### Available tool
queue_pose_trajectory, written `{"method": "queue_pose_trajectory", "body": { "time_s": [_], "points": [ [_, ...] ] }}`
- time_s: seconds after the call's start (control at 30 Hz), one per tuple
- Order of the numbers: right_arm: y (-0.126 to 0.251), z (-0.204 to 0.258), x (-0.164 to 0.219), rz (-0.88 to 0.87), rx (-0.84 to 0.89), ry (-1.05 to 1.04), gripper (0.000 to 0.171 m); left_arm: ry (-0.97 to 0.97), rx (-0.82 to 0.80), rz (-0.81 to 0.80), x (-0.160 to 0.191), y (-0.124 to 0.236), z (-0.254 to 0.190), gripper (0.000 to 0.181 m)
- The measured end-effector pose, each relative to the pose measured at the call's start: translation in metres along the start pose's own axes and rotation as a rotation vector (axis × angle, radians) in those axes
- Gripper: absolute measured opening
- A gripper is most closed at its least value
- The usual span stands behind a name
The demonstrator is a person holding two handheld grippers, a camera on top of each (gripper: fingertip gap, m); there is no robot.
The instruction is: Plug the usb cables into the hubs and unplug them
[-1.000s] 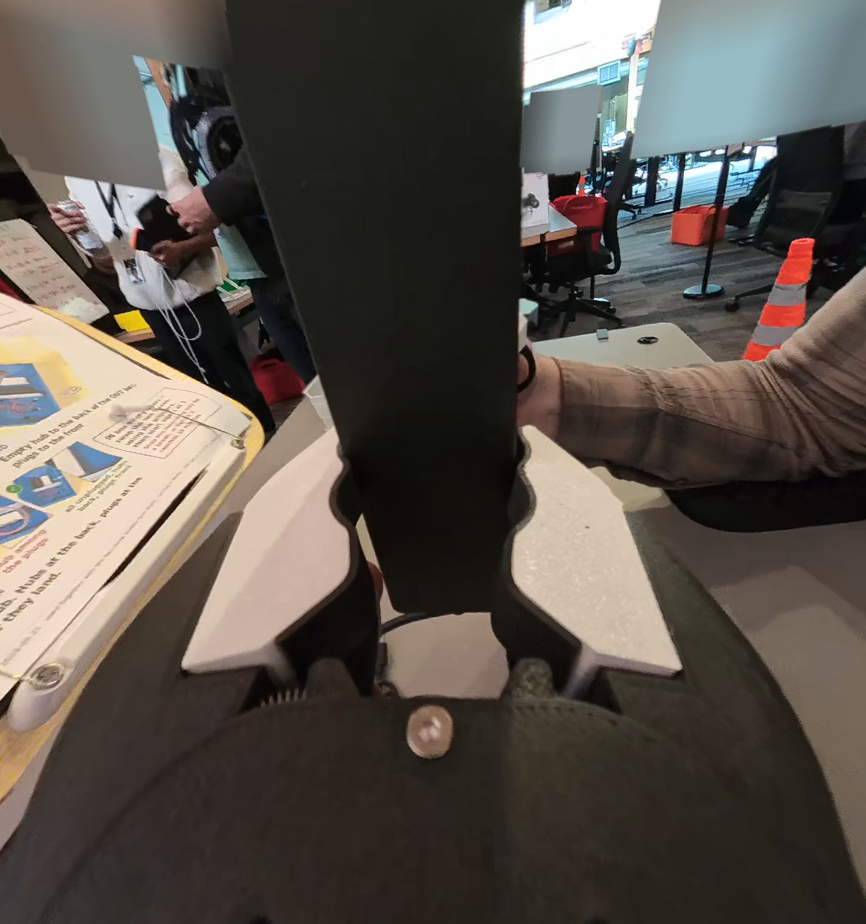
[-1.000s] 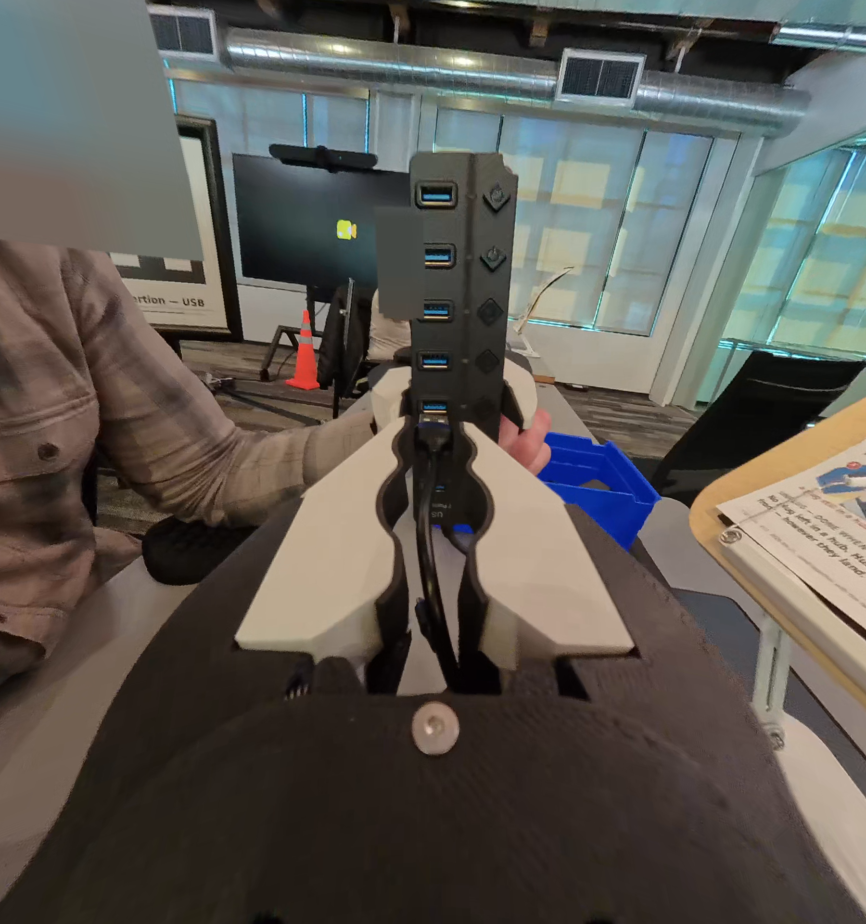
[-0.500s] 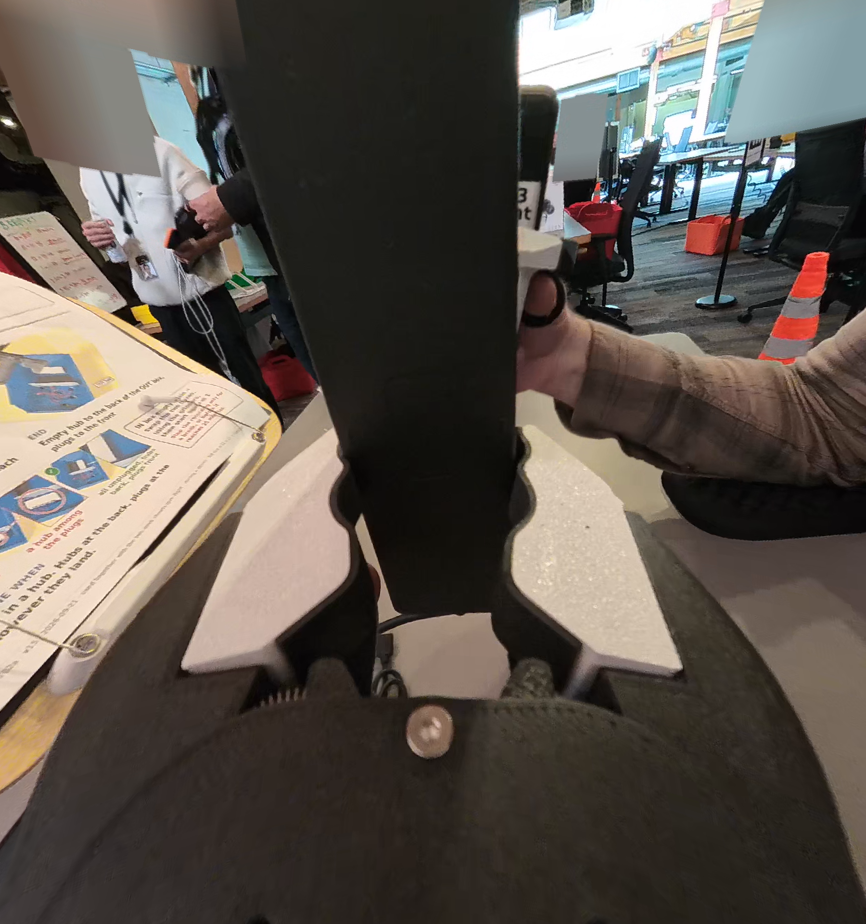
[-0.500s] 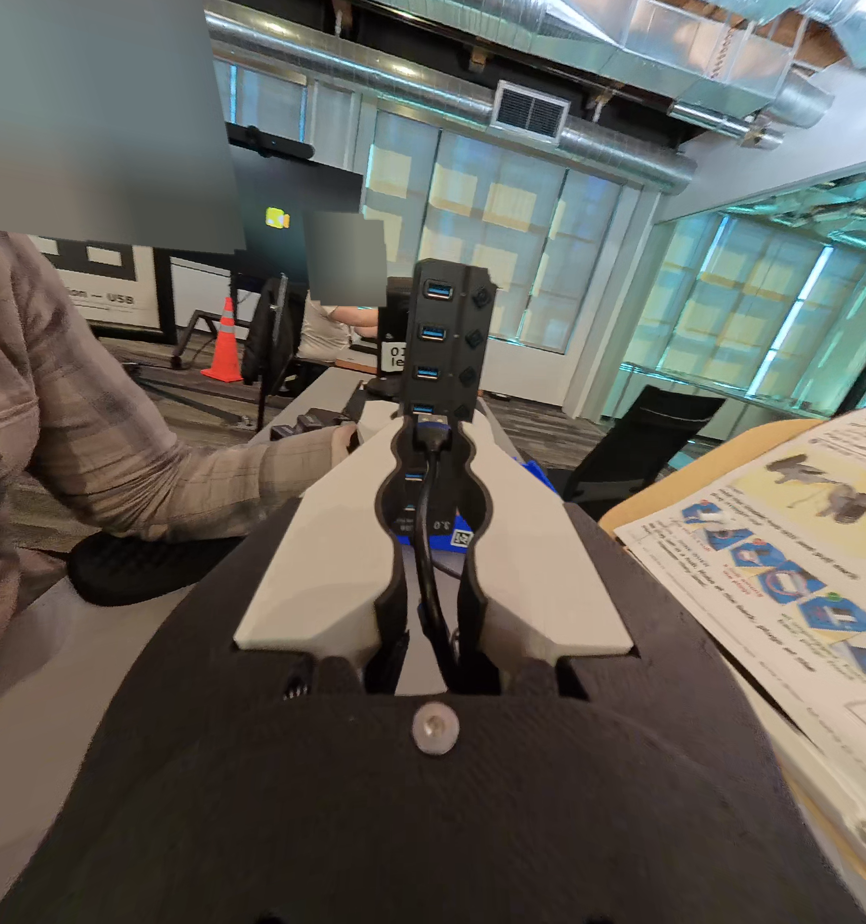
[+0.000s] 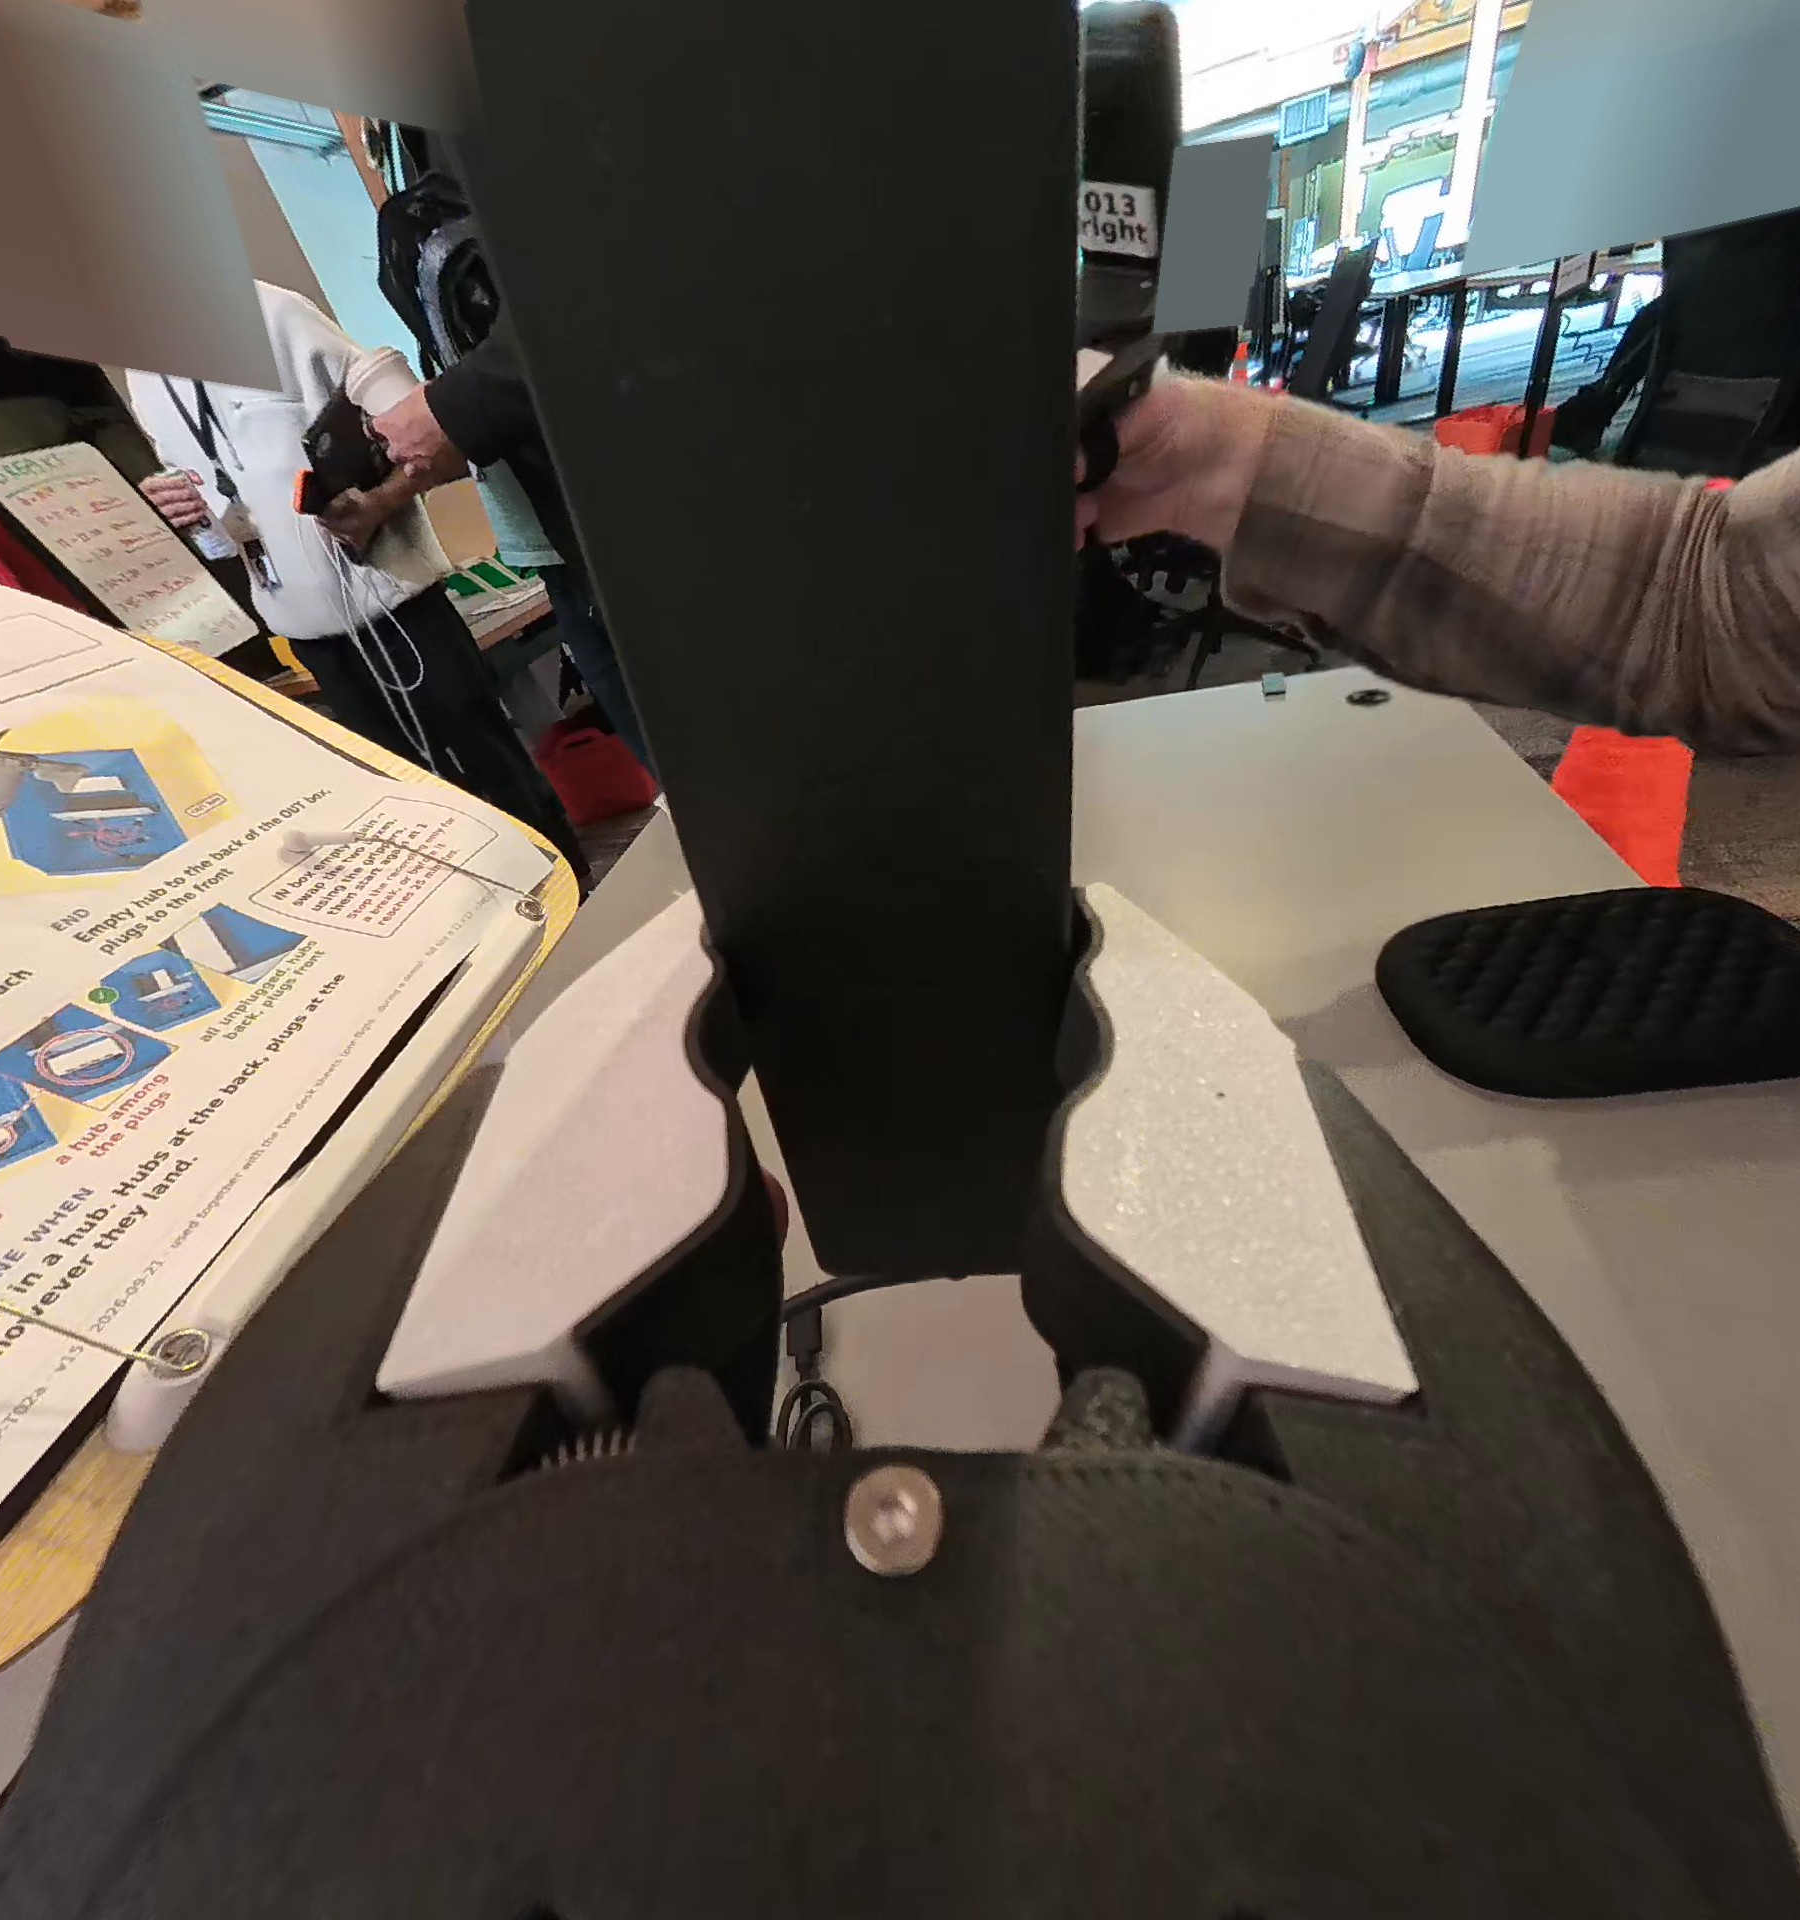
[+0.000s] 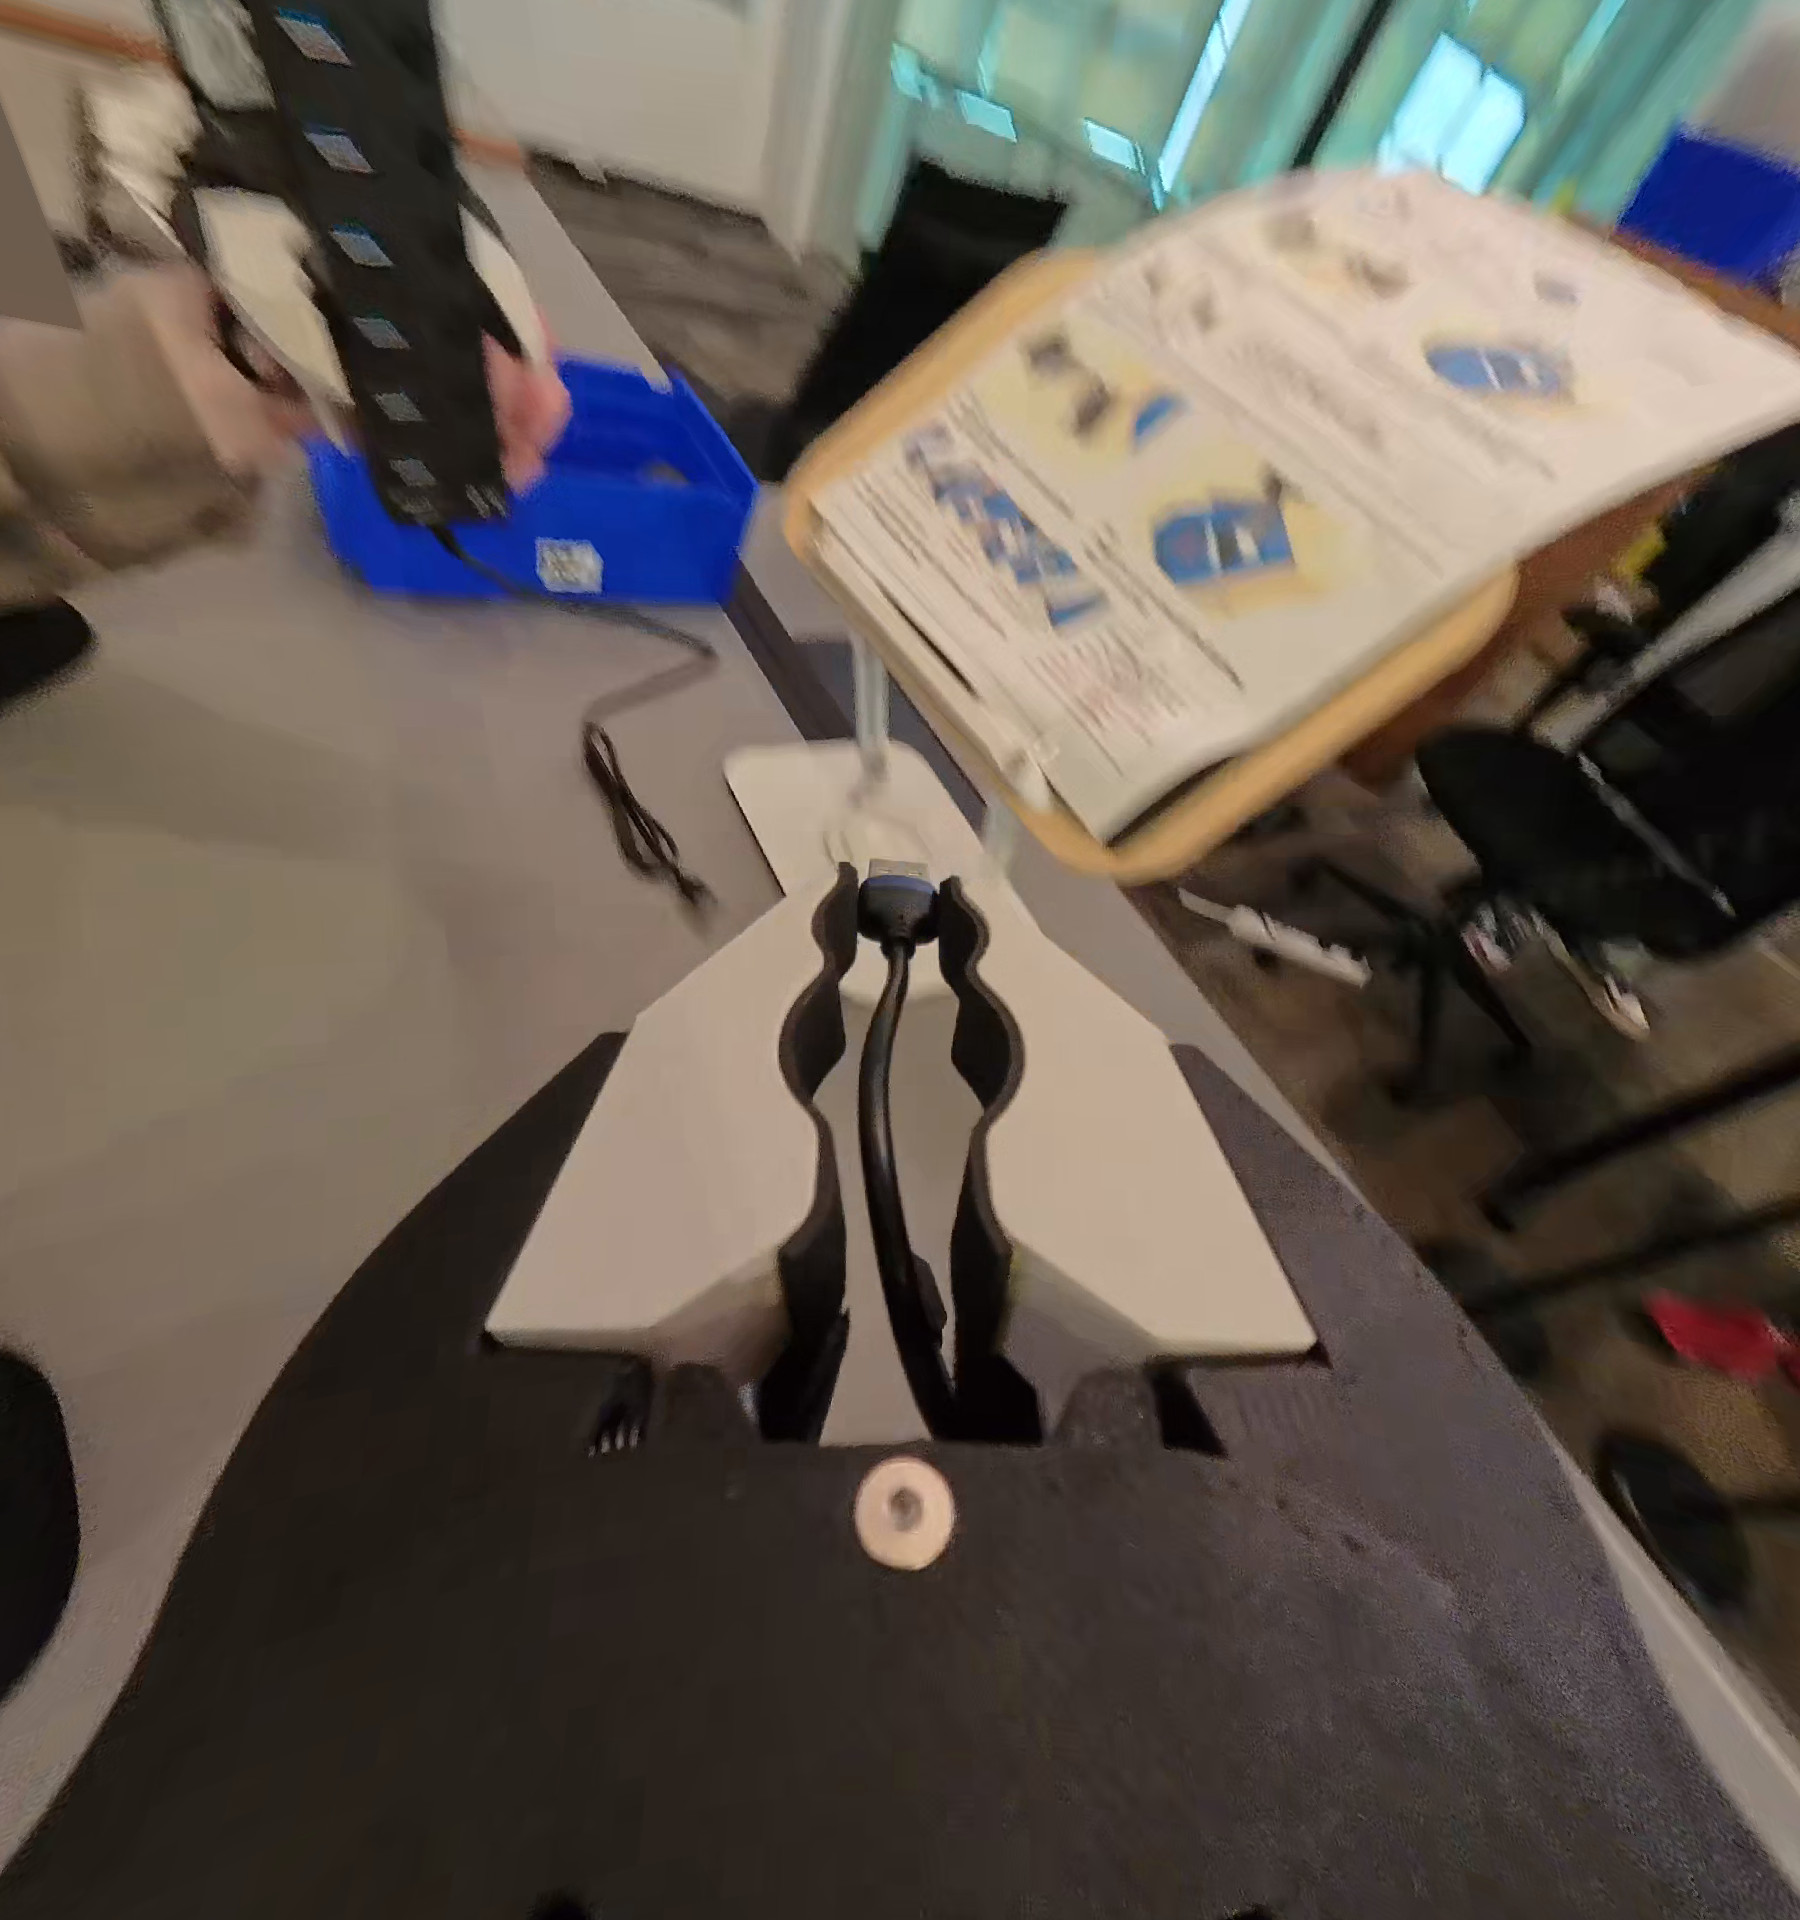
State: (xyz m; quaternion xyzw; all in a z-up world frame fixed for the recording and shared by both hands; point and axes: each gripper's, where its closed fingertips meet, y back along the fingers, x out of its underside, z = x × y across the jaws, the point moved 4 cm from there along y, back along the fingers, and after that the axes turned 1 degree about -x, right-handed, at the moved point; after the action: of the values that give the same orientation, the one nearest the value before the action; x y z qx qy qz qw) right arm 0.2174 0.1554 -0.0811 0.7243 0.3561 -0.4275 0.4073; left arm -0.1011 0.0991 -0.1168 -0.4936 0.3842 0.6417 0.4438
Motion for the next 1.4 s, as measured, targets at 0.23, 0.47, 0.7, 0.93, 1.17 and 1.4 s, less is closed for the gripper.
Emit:
{"method": "queue_pose_trajectory", "body": {
  "time_s": [0.23,0.47,0.7,0.93,1.17,1.4],
  "points": [
    [0.043,-0.058,0.104,0.345,0.114,-0.107,0.013,0.009,0.013,0.028,0.009,-0.008,-0.001,0.058],
    [0.035,-0.073,0.201,0.612,0.033,-0.199,0.014,0.02,0.021,0.056,0.02,-0.015,0.0,0.058],
    [0.026,-0.066,0.25,0.693,-0.12,-0.365,0.013,0.034,0.032,0.072,0.027,-0.018,0.001,0.058],
    [0.022,-0.06,0.285,0.779,-0.188,-0.471,0.013,0.045,0.043,0.09,0.035,-0.023,0.0,0.058],
    [0.02,-0.064,0.294,0.84,-0.183,-0.484,0.016,0.048,0.052,0.104,0.039,-0.027,-0.002,0.058],
    [0.035,-0.074,0.288,0.971,-0.12,-0.396,0.054,0.048,0.05,0.099,0.038,-0.025,-0.001,0.058]
  ]
}}
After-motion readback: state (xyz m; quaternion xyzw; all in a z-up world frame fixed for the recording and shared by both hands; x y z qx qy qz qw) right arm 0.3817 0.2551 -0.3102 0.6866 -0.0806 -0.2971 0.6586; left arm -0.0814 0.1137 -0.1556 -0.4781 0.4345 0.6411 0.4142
